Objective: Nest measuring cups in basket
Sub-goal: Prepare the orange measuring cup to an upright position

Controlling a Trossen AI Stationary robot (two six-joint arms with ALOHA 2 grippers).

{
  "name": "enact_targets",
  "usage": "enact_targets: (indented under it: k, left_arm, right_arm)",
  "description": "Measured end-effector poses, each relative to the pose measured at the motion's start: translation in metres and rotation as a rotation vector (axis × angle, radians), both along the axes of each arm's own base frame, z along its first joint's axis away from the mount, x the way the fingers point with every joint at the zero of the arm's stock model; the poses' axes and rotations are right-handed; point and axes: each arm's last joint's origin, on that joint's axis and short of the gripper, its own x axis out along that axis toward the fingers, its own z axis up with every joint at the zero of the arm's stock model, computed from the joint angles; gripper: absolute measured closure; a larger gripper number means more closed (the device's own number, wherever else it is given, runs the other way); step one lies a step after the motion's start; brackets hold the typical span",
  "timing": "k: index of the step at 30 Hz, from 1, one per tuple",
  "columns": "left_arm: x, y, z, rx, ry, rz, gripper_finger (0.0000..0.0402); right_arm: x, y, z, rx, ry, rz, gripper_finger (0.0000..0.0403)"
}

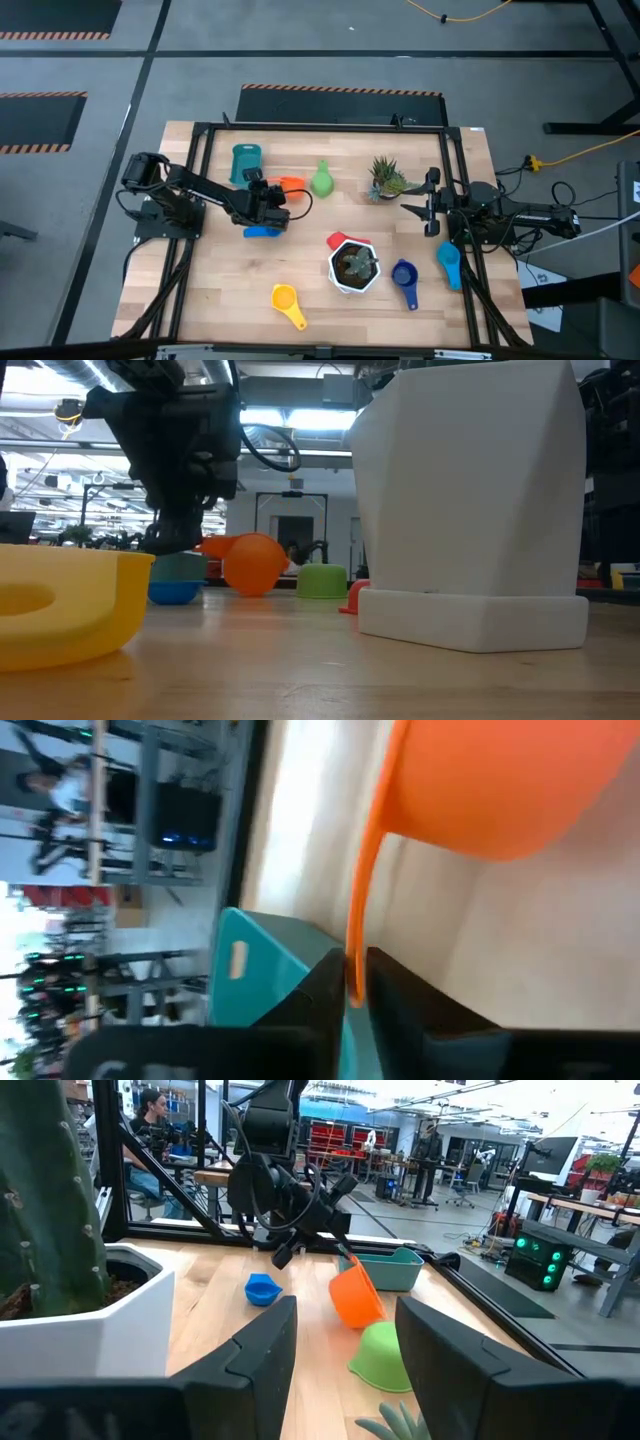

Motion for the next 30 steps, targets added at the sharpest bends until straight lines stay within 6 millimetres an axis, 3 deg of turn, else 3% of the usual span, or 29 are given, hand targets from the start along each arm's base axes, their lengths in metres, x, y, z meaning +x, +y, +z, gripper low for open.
enact_targets:
  k: [9, 19, 30]
  left_arm:
    - [0.0, -0.002, -0.002, -0.105, 0.01, -0.006, 0.0299]
    - [0.003, -0.006, -0.005, -0.254, 0.014, -0.041, 0.0297]
    - [0.014, -0.007, -0.004, -0.272, -0.089, -0.07, 0.0296]
  right_arm:
    - [0.0, 0.0, 0.0, 0.0, 0.0, 0.0, 0.0226]
    - [0.0, 0.0, 0.0, 0.0, 0.0, 0.0, 0.0226]
    - [0.0, 0.0, 0.0, 0.0, -0.001, 0.0, 0.0226]
